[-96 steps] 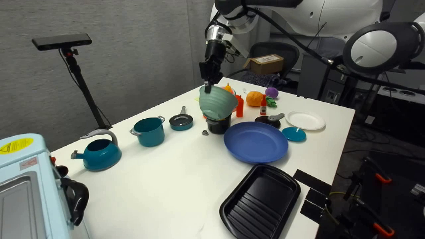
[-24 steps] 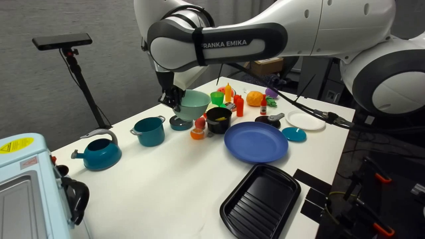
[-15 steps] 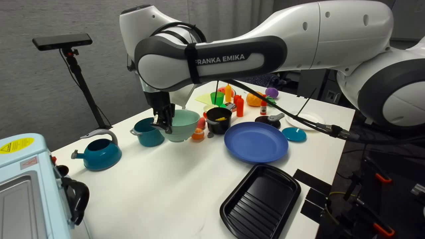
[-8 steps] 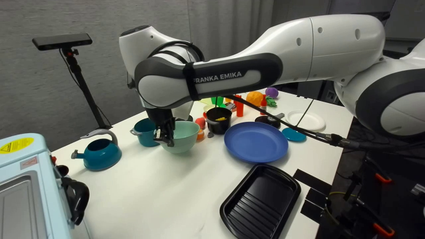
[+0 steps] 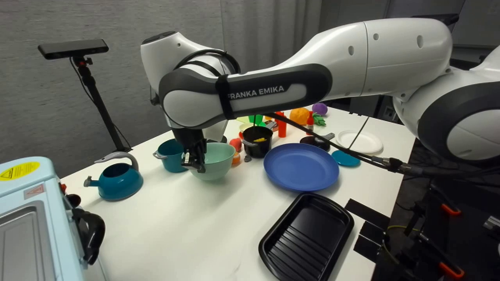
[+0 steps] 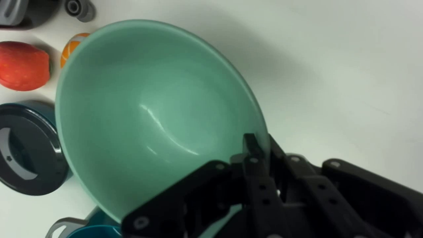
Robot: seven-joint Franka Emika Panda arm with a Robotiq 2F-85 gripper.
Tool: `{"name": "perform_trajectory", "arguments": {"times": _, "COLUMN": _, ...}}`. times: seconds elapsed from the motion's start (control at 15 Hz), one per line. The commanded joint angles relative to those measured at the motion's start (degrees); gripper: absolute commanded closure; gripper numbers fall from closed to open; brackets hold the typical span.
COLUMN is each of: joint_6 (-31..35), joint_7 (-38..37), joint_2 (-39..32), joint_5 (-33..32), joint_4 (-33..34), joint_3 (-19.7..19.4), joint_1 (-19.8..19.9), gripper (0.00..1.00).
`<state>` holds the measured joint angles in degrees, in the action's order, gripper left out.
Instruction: Empty the contents in the bowl onto the table
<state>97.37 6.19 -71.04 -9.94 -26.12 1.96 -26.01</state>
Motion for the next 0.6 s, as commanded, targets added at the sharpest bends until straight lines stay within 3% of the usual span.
{"name": "perform_trajectory", "arguments": {"times": 0.0, "joint_6": -0.5, "joint_7": -0.7, "joint_2": -0.6, "joint_5": 0.0, "joint_4": 1.2, "joint_3": -1.0, "joint_1": -0.4, "gripper": 0.66}}
{"name": "perform_trajectory", "arguments": {"times": 0.53, "joint_6": -0.9, "joint_7": -2.7, "joint_2": 2.4, "joint_5": -1.6, "joint_4": -0.1, "joint_3": -3.6, "joint_1": 0.0, "gripper": 0.06}}
